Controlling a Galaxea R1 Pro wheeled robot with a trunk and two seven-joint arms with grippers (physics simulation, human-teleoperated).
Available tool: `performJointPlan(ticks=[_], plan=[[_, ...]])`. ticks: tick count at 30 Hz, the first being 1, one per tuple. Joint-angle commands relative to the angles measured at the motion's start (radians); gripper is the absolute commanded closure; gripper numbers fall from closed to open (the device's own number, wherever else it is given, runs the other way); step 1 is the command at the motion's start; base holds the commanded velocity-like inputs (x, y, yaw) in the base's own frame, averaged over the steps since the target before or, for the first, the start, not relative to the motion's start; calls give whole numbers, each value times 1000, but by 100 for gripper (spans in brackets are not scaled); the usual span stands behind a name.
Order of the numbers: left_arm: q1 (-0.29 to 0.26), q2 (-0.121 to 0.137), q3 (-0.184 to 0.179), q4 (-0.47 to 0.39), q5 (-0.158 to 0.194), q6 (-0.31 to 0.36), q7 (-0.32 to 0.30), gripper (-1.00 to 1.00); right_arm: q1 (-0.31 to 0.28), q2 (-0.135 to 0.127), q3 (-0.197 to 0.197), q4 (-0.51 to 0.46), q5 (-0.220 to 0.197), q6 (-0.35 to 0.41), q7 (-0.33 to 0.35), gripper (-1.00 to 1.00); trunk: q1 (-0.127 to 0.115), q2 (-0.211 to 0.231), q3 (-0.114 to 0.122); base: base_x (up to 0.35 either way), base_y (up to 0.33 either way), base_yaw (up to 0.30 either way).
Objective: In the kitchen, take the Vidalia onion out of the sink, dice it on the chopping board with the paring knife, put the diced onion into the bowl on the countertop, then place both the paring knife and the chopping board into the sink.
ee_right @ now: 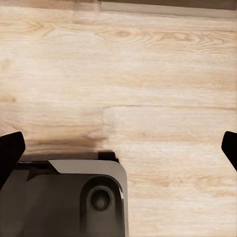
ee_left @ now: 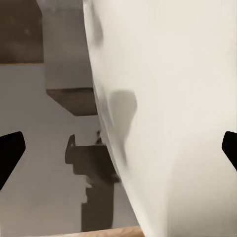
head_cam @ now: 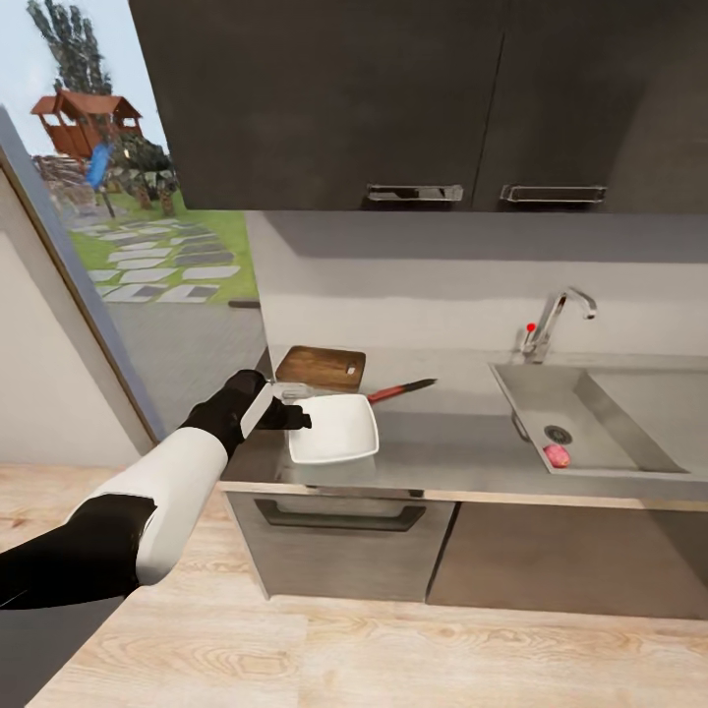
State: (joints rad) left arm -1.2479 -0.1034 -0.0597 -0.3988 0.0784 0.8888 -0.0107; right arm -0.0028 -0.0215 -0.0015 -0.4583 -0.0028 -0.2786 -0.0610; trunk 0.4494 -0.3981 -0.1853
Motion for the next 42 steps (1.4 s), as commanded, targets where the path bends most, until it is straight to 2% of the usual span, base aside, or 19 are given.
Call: performJointPlan(ticks=[1,25,42], plan=[[-1,1,-6,-1,7,4,2,-100,0,0,0,0,0,-2,-2,-100,1,-2,-2,38,4,0],[-1,1,-6,1,7,4,2,-100,0,1,0,0,0,-2,-2,-100,1,-2,-2,2,-15,0],[-1,1,-6,0,7,4,3,-100,0,0,0,0,0,-2,-2,-100,1,-2,-15,0,0,0]])
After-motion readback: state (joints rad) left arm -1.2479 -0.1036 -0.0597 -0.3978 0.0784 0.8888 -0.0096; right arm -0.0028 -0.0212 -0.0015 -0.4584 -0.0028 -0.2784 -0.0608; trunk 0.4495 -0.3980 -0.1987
